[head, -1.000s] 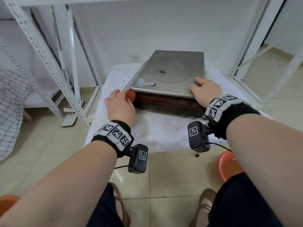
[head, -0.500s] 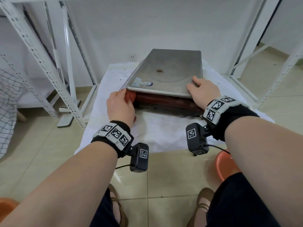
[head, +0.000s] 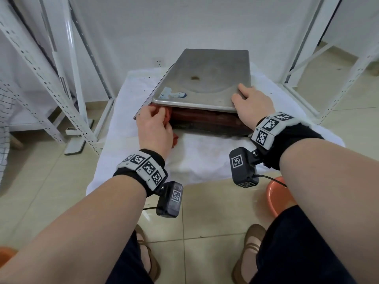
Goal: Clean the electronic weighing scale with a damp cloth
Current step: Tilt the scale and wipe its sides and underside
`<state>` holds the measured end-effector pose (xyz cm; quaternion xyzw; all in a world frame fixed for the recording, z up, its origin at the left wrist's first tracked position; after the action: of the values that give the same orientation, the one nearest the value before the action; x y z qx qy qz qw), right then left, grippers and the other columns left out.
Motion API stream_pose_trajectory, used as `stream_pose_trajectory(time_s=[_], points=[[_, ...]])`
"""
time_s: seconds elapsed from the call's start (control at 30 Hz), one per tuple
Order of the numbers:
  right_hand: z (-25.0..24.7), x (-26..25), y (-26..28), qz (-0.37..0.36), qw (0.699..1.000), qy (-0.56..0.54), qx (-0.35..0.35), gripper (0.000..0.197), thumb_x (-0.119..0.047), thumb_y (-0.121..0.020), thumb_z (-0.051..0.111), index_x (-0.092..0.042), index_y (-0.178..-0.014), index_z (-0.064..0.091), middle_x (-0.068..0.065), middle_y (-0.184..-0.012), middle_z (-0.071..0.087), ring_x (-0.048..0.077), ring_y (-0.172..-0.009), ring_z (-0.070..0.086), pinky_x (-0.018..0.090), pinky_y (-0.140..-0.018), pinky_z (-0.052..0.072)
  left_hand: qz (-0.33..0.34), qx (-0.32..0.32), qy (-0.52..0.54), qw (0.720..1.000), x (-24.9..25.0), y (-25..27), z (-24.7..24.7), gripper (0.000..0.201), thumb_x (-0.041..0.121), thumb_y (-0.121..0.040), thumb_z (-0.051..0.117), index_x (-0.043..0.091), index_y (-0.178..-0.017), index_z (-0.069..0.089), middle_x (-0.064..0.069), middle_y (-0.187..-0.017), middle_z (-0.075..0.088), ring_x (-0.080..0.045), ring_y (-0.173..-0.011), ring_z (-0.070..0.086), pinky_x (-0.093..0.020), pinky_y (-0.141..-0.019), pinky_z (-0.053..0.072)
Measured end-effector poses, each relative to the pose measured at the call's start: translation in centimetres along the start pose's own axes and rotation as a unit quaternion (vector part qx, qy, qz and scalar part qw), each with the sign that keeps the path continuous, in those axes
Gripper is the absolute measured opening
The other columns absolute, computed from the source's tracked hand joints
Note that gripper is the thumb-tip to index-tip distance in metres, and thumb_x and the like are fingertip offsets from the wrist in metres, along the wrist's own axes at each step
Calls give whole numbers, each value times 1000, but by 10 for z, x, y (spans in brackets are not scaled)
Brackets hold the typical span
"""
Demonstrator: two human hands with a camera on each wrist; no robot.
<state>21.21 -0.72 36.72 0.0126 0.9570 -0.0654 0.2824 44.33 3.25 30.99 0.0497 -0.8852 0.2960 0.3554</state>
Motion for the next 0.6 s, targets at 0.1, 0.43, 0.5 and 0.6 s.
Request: stream_pose_trajectory(time_s=[0.1, 0.43, 0.5, 0.6], points=[[0, 0, 2, 3, 1000, -5, 10, 42, -32, -97, 33, -15, -133, 45, 16, -132, 47, 37, -116, 47, 39, -95, 36, 56, -37, -1, 998, 4, 2, 0, 25, 12, -85, 53, 23, -106, 60, 2, -111, 37, -33, -89, 59, -47, -68, 56], [1, -1, 6, 2, 1000, -17, 10, 42, -31, -98, 33, -10, -132, 44, 16, -134, 44, 37, -116, 47, 38, -95, 36, -23, -20, -86, 996, 6, -4, -14, 16, 15, -89, 48, 16, -100, 60, -8, -107, 44, -26, -86, 54, -34, -79, 53], [0, 0, 5, 2, 1000, -15, 10, 42, -32, -97, 33, -11, -132, 44, 17, -134, 44, 37, -115, 47, 39, -95, 37, 15, -51, -82, 995, 16, 7, -3, 27, 14, -88, 52, 11, -113, 62, -12, -107, 46, -27, -92, 51, -31, -89, 46], [0, 1, 4, 2, 1000, -14, 11, 42, -33, -97, 33, -12, -132, 45, 17, -133, 44, 37, -114, 47, 39, -95, 37, 60, -76, -86, 992, 17, 10, -1, 37, 15, -89, 54, 17, -126, 58, -14, -107, 47, -24, -88, 52, -28, -84, 46]])
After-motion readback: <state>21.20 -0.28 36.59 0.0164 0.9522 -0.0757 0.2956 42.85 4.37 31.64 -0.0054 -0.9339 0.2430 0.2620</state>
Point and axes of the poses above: each hand's wrist, its own y-axis away from the middle knuckle, its own z-axis out of the palm, x = y × z, the point moved 4 cm from there along -y, towards the middle knuckle
